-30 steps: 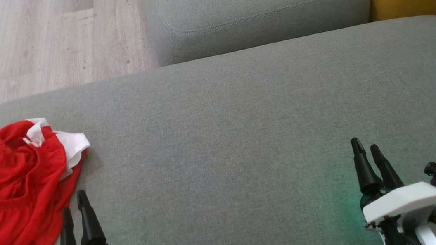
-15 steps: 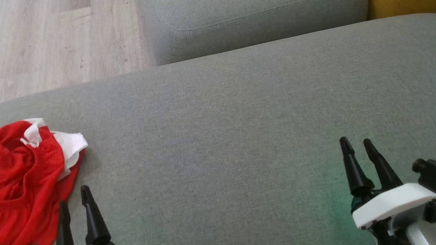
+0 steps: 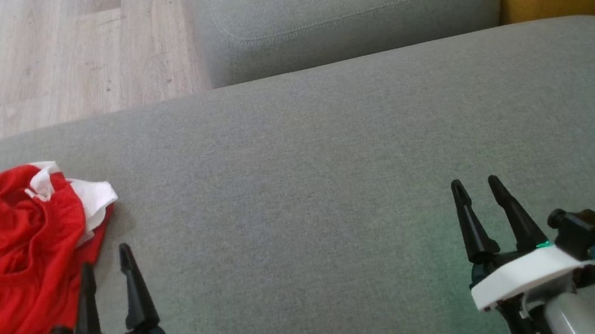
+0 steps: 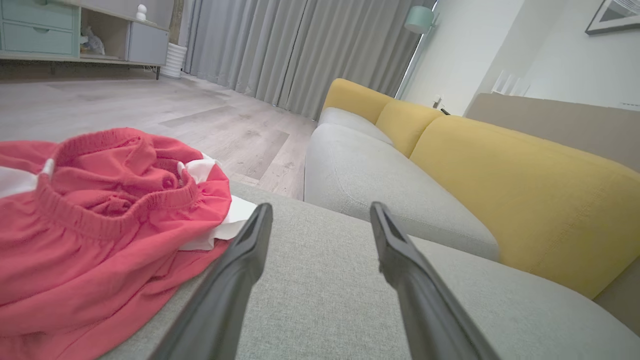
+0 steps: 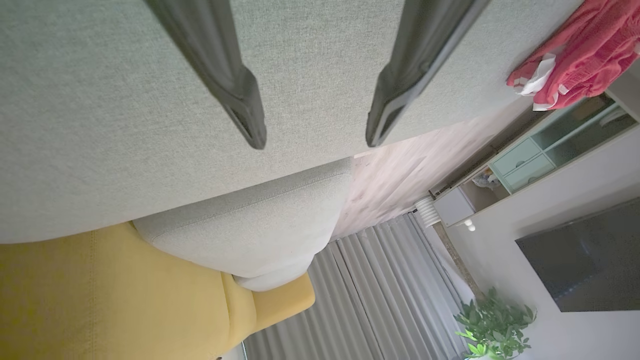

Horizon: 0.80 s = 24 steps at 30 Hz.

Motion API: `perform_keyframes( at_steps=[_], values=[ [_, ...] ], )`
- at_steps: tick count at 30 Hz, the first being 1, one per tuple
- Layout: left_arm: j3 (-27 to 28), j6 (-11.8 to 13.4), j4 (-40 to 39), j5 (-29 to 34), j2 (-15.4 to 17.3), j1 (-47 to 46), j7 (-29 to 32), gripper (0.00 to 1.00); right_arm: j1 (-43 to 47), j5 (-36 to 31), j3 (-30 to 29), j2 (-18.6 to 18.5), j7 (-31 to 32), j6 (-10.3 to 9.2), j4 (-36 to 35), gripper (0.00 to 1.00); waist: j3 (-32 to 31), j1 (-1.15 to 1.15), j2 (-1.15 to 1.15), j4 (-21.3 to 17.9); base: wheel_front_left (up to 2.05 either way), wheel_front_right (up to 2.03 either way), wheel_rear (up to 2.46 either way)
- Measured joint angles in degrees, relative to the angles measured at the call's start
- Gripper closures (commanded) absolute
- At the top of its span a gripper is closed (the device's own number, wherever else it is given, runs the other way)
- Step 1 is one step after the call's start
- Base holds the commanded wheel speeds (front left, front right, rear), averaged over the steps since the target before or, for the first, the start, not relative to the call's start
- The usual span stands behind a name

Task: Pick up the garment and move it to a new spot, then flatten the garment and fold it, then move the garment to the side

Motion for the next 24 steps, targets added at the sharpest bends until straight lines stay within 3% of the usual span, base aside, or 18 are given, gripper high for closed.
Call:
perform_keyframes(
  at_steps=[24],
  values=[
    [-0.6, 0.6, 3.6, 16.4, 0.0, 0.0, -4.0, 0.0, -1.2, -17.1, 0.7, -0.1, -3.9, 0.0, 1.0, 0.0, -0.3, 0.0, 0.0, -0.5, 0.0, 0.0, 0.0]
  ],
)
